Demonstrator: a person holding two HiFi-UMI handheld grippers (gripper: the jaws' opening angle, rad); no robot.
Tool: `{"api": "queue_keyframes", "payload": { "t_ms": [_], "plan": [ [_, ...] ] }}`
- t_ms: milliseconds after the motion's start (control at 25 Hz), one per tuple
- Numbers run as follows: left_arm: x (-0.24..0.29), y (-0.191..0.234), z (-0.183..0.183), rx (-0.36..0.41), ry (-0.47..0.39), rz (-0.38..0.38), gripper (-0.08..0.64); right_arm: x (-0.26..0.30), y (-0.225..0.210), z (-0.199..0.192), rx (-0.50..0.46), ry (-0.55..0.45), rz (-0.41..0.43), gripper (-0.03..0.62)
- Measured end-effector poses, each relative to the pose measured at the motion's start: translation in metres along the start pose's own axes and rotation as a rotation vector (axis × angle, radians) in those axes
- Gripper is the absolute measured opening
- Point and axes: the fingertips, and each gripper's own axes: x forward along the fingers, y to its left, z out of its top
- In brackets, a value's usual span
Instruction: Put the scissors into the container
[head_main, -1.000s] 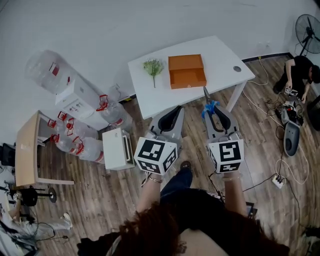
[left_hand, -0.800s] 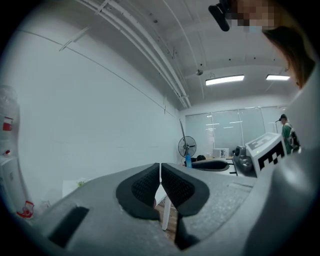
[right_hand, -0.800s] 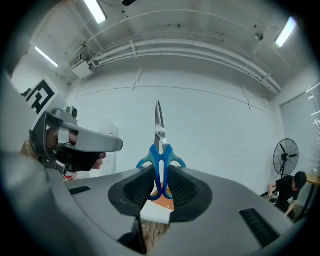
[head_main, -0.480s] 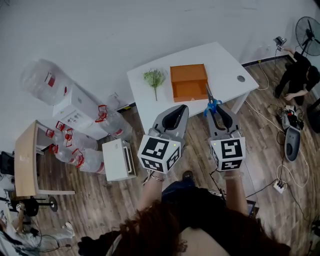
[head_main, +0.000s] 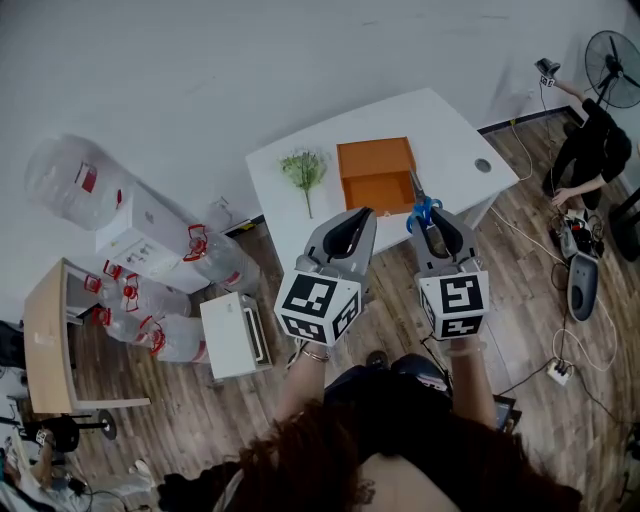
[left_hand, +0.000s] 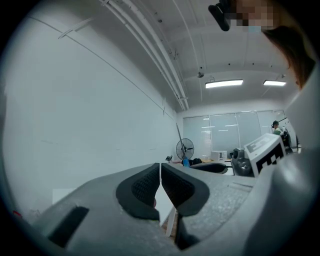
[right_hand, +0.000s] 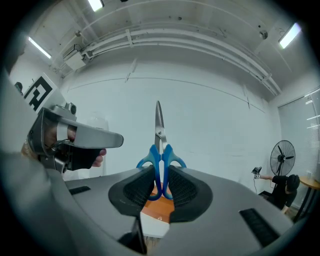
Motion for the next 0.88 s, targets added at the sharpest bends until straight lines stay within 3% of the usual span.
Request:
{"api": "queue_keyframes", "payload": {
  "t_ms": [440, 880],
  "plan": [
    [0.040, 0.028, -0.010, -0.028, 0.021, -0.010, 0.023, 0.041, -0.016, -0.010, -0.005, 0.034, 0.002, 0.080],
    [0.093, 0.065, -0.012, -0.026, 0.029, 0.028, 0.023, 0.105, -0.036, -0.017, -0.031, 0.047, 0.069, 0.080]
  ]
}}
